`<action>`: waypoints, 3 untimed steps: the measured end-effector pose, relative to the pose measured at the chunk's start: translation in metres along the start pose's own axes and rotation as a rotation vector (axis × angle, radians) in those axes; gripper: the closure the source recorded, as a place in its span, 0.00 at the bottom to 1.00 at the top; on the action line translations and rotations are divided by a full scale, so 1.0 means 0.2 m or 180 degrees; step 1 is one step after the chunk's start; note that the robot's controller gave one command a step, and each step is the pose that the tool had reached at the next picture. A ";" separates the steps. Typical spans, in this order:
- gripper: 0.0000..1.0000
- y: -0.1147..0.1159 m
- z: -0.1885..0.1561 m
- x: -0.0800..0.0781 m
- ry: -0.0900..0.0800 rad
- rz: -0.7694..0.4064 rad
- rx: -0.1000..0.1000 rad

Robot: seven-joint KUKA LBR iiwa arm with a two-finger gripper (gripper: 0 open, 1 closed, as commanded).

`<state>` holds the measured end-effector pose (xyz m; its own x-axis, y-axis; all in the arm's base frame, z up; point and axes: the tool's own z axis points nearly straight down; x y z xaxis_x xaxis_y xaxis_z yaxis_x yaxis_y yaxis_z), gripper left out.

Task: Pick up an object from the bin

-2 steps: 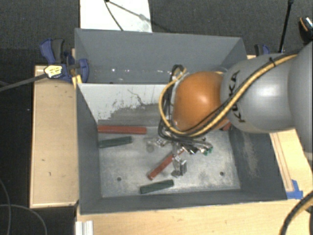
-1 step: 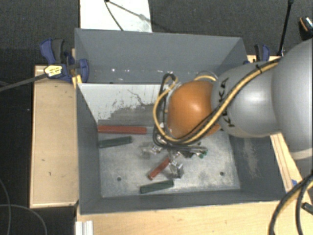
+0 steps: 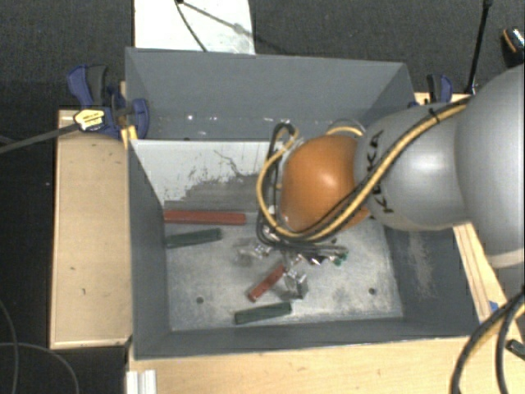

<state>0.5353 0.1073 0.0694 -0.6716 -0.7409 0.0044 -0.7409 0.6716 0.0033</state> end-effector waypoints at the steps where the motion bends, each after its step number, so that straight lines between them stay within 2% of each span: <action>1: 1.00 0.00 0.00 0.00 0.0000 0.0007 0.0001; 2: 1.00 0.00 -0.03 0.00 -0.0016 0.0019 0.0008; 3: 1.00 -0.01 -0.49 -0.01 -0.0041 0.0038 0.0028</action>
Offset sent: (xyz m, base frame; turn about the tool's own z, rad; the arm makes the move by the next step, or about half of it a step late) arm 0.0000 0.0000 0.0000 0.0000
